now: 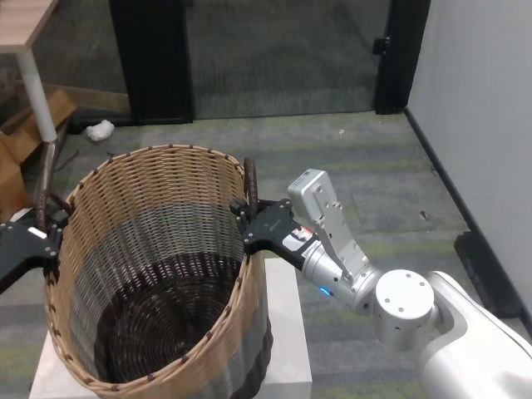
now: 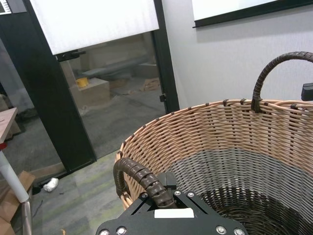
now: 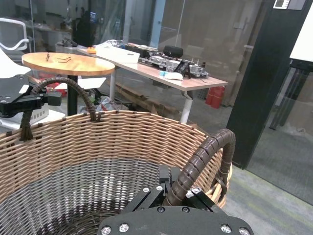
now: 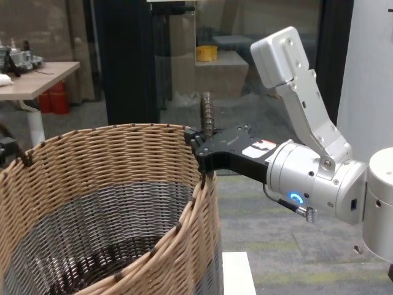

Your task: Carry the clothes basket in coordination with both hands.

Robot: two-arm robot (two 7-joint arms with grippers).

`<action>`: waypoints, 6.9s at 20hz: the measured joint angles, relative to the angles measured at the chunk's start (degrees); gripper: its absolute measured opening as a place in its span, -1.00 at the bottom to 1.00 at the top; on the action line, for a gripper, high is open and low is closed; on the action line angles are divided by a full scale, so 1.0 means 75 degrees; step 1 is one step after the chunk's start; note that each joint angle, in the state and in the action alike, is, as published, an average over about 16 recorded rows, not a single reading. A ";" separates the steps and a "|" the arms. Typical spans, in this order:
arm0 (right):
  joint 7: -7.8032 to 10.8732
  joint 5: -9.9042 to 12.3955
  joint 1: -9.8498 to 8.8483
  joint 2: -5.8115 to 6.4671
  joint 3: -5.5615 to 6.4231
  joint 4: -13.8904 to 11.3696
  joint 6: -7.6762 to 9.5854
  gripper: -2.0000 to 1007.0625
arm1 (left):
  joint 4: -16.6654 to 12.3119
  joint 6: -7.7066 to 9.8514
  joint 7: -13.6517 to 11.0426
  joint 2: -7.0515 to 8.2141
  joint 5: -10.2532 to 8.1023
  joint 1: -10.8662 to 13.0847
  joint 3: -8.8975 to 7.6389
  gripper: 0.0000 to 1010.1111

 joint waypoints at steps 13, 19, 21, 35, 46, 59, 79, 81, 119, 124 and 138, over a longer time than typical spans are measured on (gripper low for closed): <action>0.0000 -0.0009 0.0000 0.0006 -0.0008 -0.0010 0.0011 -0.58 | -0.0023 0.0019 0.0001 0.0007 -0.0012 0.0009 -0.0007 -0.42; 0.0000 -0.0010 0.0000 0.0008 -0.0010 -0.0012 0.0012 -0.16 | -0.0032 0.0028 -0.0003 0.0011 -0.0016 0.0013 -0.0009 0.07; 0.0000 -0.0010 0.0000 0.0008 -0.0010 -0.0012 0.0012 0.00 | -0.0062 0.0057 -0.0006 0.0016 -0.0030 0.0023 -0.0014 0.23; -0.0072 -0.0041 -0.0073 0.0160 0.0056 -0.0404 0.0185 0.88 | -0.0926 0.0837 0.0041 -0.0028 -0.0916 0.0477 -0.0354 0.95; -0.0160 -0.0067 -0.0151 0.0284 0.0150 -0.0761 0.0275 1.00 | -0.1158 0.1122 0.0259 -0.0042 -0.1230 0.0670 -0.0387 0.98; -0.0200 -0.0105 -0.0176 0.0285 0.0163 -0.0778 0.0253 1.00 | -0.1122 0.1710 0.0834 -0.0185 -0.1348 0.0736 -0.0411 0.98; -0.0283 -0.0117 -0.0217 0.0262 0.0234 -0.0792 0.0198 1.00 | -0.2250 0.2043 0.2689 -0.0421 -0.0058 0.1359 -0.0825 0.98; -0.0365 -0.0113 -0.0248 0.0257 0.0277 -0.0832 0.0160 1.00 | -0.2391 0.1866 0.2774 -0.0388 0.0167 0.1405 -0.0866 0.98; -0.1351 -0.0074 -0.1123 0.0103 0.1602 -0.2760 -0.0075 1.00 | -0.1852 -0.1131 0.0411 -0.0361 0.0342 -0.0132 -0.0544 0.98; -0.1366 -0.0070 -0.1113 0.0089 0.1598 -0.2718 -0.0079 1.00 | -0.1875 -0.1067 0.0427 -0.0349 0.0339 -0.0110 -0.0555 0.98; -0.1382 -0.0059 -0.1099 0.0072 0.1594 -0.2672 -0.0089 1.00 | -0.1901 -0.0997 0.0447 -0.0338 0.0337 -0.0083 -0.0570 0.98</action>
